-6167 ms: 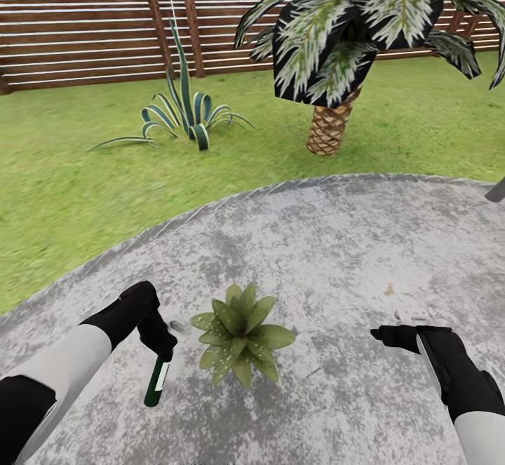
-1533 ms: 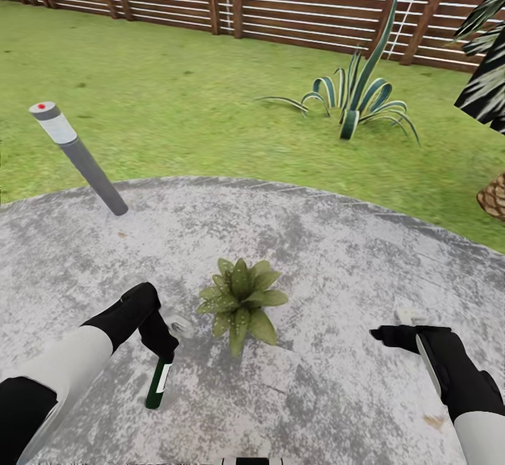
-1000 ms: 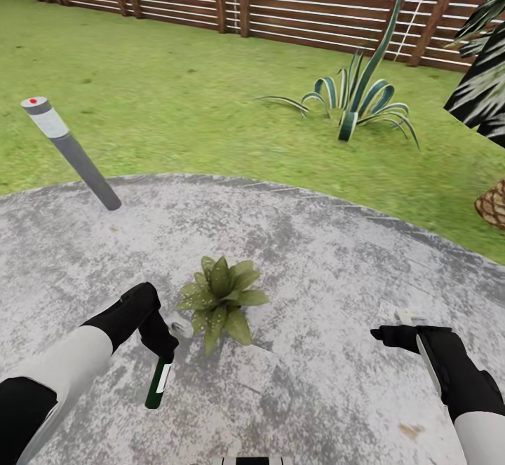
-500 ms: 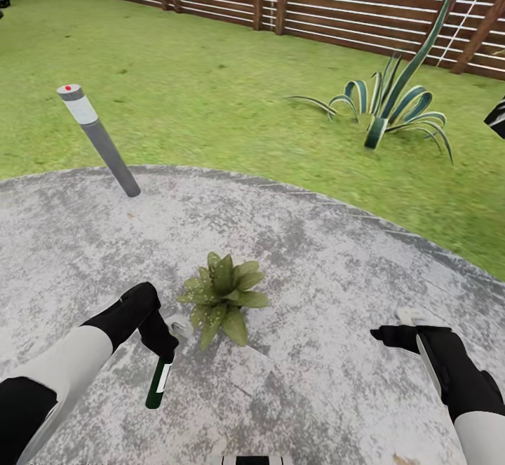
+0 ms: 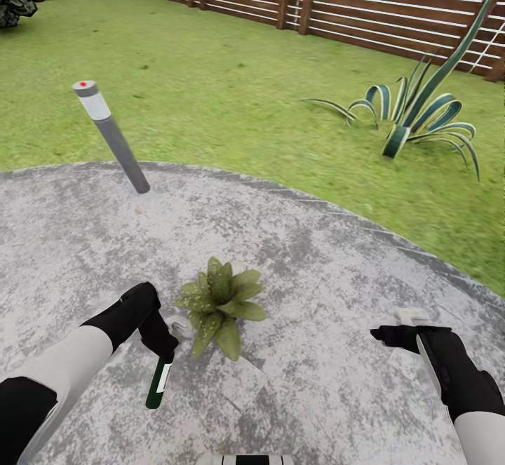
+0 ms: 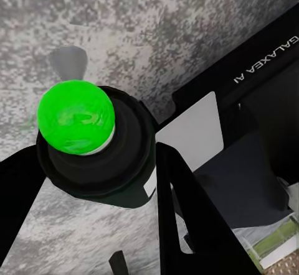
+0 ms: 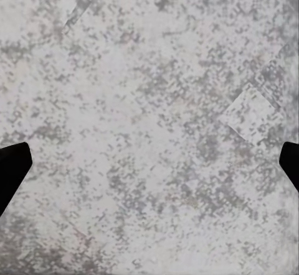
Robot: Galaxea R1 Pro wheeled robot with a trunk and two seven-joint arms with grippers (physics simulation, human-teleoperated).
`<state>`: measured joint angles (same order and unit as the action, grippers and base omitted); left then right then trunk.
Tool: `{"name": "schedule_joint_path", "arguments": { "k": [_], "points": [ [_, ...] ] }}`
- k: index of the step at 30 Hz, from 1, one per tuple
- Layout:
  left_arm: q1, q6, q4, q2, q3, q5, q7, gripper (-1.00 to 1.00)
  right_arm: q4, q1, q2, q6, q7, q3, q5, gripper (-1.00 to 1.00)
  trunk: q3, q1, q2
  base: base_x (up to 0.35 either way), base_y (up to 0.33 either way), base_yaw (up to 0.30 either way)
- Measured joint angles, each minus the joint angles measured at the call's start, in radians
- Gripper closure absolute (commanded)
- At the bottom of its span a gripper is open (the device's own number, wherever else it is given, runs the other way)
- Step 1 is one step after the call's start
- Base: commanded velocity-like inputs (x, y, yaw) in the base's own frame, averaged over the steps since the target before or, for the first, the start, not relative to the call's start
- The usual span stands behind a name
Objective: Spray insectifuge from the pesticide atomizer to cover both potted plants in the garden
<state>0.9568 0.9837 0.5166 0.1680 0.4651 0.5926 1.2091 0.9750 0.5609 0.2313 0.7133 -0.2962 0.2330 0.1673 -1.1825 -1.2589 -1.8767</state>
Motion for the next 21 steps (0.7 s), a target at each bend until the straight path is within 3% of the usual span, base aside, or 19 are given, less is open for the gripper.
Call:
{"name": "schedule_joint_path", "arguments": {
  "k": [10, 14, 21],
  "points": [
    [0.0, 0.0, 0.001, 0.0, -0.001, 0.0, 0.0, 1.0, 0.0, 0.0, 0.0, 0.0, 0.0, 0.0, 0.0, -1.0, 0.0, 0.0, 0.0, 0.0, -0.321, 0.0],
    [0.0, 0.001, 0.001, 0.0, -0.001, 0.0, 0.0, 1.0, -0.001, 0.0, 0.0, 0.0, 0.0, 0.0, 0.0, -1.0, 0.0, 0.0, 0.0, 0.0, -0.088, 0.05],
    [0.0, 0.001, 0.002, 0.0, -0.001, 0.0, 0.002, 1.0, -0.001, 0.0, 0.0, -0.002, 0.0, 0.0, 0.0, -1.0, -0.004, 0.0, 0.0, 0.0, -0.005, 0.227]
  ]
}}
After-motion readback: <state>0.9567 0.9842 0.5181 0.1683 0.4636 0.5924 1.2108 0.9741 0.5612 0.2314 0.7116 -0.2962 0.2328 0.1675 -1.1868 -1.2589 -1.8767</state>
